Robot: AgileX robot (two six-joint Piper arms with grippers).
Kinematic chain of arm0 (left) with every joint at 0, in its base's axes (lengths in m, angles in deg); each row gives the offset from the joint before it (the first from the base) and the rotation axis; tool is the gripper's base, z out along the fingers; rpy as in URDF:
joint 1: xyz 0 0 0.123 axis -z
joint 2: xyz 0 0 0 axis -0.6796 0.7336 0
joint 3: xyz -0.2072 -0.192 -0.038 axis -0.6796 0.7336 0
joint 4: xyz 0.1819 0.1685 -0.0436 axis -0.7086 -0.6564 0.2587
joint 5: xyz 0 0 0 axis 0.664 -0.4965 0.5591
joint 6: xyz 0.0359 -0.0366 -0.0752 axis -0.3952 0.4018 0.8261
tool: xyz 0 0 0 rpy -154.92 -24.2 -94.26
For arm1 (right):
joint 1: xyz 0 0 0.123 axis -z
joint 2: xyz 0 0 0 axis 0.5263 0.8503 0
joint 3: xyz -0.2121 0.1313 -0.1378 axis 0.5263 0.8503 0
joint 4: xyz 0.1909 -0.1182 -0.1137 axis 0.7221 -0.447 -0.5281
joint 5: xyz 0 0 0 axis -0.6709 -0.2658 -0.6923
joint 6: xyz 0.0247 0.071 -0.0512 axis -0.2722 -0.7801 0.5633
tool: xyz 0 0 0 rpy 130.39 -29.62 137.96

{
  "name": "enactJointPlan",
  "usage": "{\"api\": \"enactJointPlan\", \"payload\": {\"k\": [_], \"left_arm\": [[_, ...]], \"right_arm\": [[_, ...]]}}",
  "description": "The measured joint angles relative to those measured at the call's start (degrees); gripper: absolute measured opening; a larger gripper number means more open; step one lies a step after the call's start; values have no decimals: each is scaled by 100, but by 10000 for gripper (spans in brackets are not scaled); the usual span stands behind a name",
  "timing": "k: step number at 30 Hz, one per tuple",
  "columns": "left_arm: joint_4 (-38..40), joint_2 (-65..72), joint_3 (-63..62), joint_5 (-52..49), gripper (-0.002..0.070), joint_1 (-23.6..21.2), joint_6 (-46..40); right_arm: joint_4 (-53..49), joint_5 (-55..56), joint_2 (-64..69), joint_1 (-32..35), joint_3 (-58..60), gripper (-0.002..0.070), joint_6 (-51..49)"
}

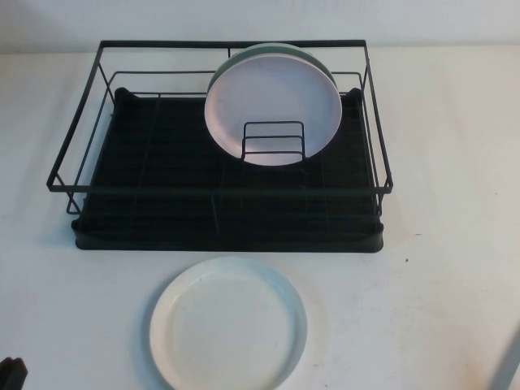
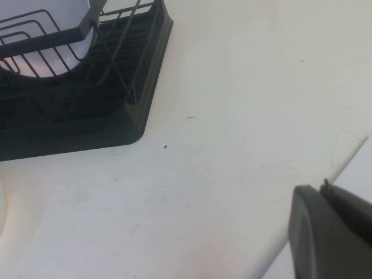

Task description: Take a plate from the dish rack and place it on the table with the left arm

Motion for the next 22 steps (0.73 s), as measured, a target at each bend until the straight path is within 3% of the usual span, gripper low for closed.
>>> {"api": "enactJointPlan", "payload": {"k": [22], "left_arm": [[0,0,0,-45,-1,-14,-25]], "right_arm": [[0,0,0,0,0,-20,0]]}}
